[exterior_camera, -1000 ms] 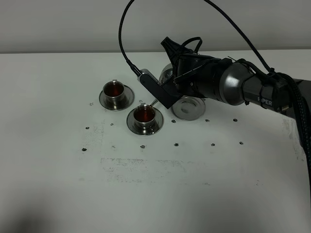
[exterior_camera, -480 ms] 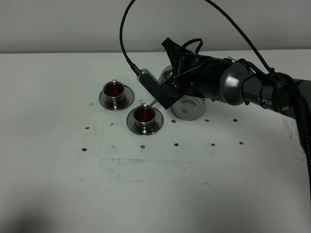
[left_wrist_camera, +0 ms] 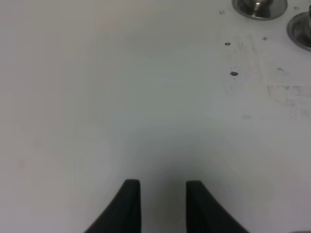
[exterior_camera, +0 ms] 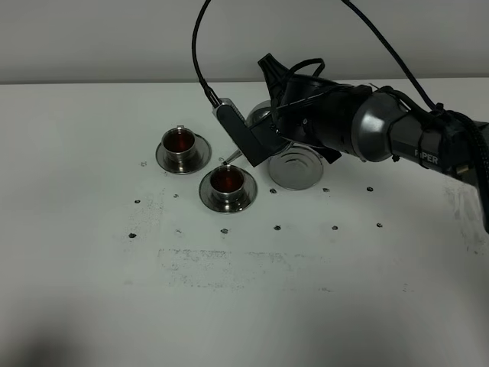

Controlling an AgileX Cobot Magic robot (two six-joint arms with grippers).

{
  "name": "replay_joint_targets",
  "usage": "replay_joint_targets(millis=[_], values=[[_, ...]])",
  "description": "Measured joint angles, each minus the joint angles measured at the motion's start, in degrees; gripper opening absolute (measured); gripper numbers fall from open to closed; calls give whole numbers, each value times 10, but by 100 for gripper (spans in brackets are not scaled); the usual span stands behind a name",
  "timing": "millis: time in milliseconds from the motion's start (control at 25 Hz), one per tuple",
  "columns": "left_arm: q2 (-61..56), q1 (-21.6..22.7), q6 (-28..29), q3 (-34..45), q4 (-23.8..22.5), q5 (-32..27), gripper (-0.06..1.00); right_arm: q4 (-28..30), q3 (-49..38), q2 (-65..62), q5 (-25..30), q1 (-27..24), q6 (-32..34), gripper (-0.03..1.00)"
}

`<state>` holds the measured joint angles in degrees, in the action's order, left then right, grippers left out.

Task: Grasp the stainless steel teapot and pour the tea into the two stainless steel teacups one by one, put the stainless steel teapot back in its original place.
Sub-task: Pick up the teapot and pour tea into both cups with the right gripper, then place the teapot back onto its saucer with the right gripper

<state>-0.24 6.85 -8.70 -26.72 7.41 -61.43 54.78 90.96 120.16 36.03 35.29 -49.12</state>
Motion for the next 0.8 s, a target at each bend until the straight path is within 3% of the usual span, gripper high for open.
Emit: replay_joint_targets(millis=[200,360,480,800], values=[[0,0,0,0,0,0,28,-57,0,-33,14,0,32,18],[0,0,0,0,0,0,28,-139,0,-61,76,-2,70,18],[0,0,0,0,0,0,28,-224,-6,-83,112,-5,126,18],[0,0,0,0,0,0,28,-427,-101,-141,87,-16,321,18]])
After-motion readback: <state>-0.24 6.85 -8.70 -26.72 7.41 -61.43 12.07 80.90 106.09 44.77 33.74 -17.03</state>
